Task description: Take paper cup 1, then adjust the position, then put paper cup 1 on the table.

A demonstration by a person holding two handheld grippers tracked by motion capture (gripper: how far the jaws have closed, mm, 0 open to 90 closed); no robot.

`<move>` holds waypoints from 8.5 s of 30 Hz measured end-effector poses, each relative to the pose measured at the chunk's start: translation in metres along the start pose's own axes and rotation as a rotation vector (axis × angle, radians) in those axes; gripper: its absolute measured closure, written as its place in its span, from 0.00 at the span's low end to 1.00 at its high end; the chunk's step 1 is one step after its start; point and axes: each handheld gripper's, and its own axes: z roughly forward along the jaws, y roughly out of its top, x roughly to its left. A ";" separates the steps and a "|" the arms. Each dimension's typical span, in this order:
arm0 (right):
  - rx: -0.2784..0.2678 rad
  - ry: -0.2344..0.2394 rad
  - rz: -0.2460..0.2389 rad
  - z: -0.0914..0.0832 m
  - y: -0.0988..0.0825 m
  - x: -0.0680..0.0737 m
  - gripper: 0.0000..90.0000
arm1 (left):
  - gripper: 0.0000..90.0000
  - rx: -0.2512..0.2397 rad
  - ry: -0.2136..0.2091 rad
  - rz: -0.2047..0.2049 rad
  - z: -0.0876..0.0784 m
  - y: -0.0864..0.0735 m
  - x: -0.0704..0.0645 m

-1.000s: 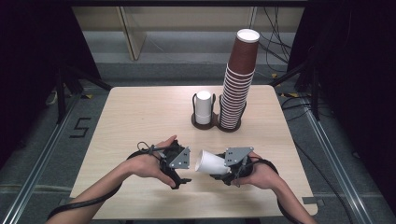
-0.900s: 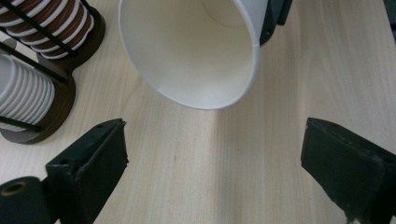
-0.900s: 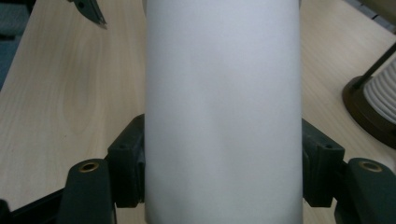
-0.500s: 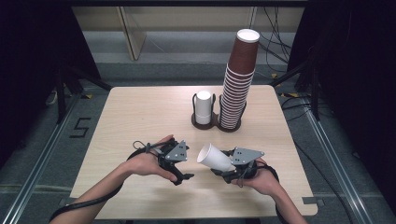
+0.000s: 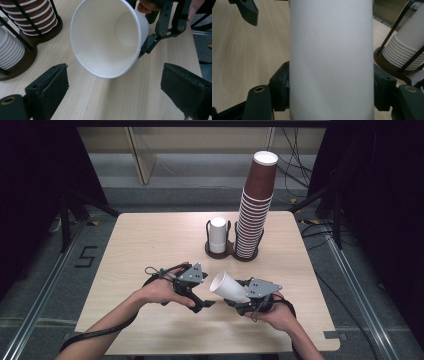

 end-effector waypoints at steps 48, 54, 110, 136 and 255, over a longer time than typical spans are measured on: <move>-0.006 -0.004 -0.099 0.007 0.005 0.008 0.37 | 0.05 -0.012 -0.114 -0.147 0.029 0.012 0.019; -0.008 -0.002 -0.092 0.007 0.006 0.009 0.37 | 0.11 -0.017 -0.127 -0.136 0.028 0.014 0.018; 0.111 -0.034 -0.041 0.014 0.001 0.007 0.18 | 0.25 0.279 0.045 0.301 0.005 0.036 0.002; 0.091 0.099 -0.067 0.041 0.021 0.011 0.29 | 0.26 0.413 0.014 0.387 0.004 0.039 -0.003; 0.133 0.069 0.203 0.015 -0.015 0.026 0.34 | 0.05 -0.304 0.353 -0.235 -0.036 -0.078 -0.011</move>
